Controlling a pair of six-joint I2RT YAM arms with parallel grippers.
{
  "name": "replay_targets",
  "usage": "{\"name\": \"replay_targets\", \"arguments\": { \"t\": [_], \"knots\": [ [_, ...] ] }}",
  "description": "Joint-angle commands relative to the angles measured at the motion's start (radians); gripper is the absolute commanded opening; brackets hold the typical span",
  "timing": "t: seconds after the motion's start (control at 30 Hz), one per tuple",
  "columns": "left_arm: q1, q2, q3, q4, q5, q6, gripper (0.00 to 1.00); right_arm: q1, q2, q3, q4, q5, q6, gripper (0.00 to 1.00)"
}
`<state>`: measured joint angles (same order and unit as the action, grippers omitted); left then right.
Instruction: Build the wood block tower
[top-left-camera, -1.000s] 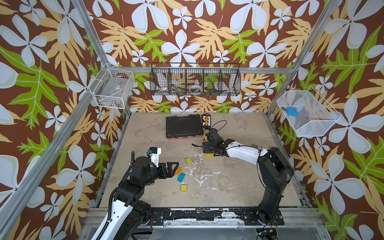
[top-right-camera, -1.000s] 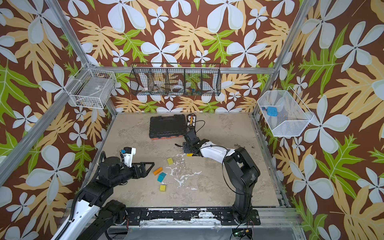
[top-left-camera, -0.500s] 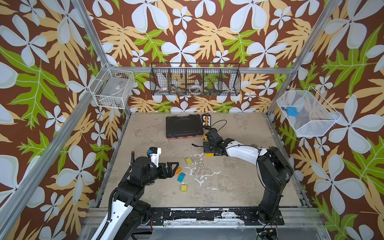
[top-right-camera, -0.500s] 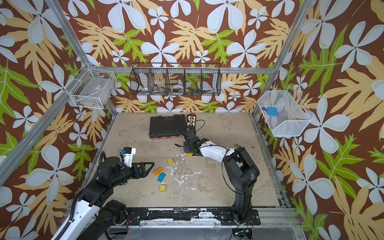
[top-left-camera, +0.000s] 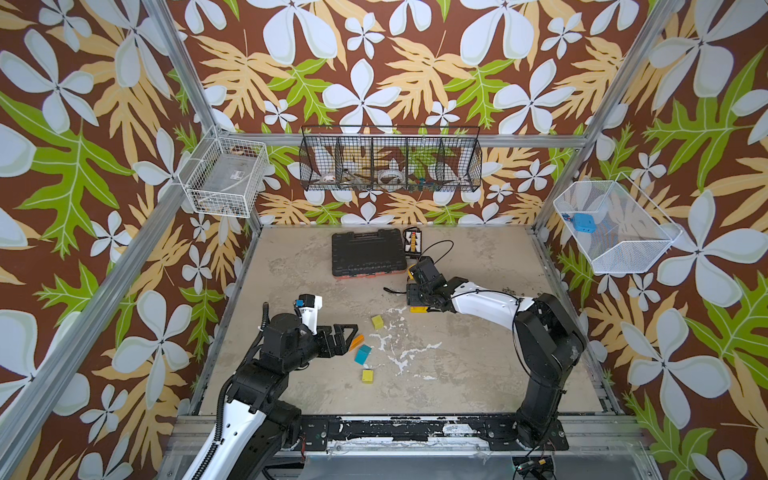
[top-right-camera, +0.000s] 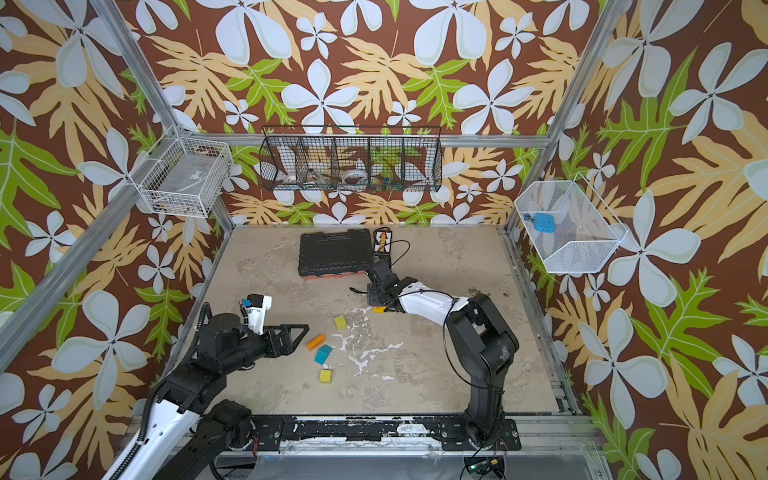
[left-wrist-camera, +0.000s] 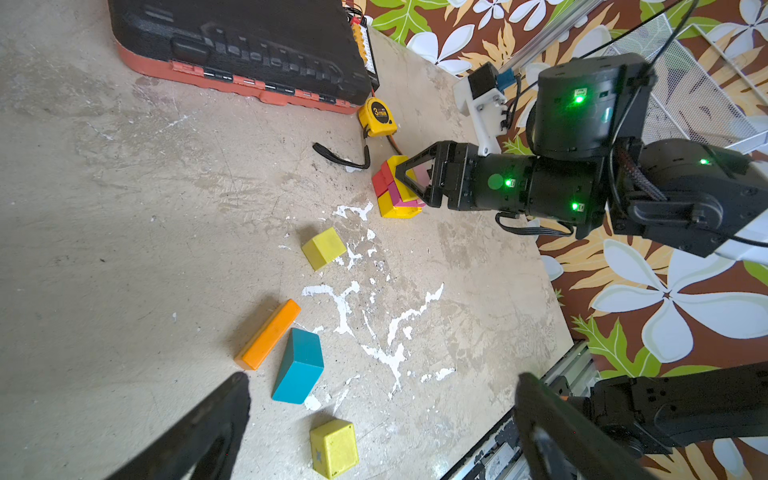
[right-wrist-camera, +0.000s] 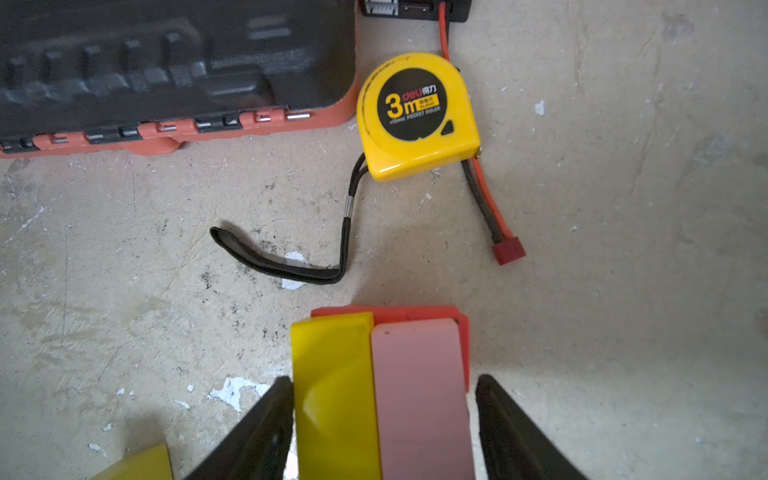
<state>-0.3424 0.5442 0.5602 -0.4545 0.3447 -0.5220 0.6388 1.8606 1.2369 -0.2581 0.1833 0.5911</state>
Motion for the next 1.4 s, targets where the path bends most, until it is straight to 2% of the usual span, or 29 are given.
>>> {"name": "replay_targets", "arguments": {
  "t": [0.0,1.37],
  "knots": [
    [0.000,-0.001,-0.003,0.028,0.007,0.006,1.00,0.001,0.001,-0.001,-0.007,0.015,0.007,0.69],
    [0.000,-0.001,-0.003,0.028,0.008,0.006,1.00,0.017,-0.040,-0.035,0.006,0.004,0.021,0.69]
  ]
}}
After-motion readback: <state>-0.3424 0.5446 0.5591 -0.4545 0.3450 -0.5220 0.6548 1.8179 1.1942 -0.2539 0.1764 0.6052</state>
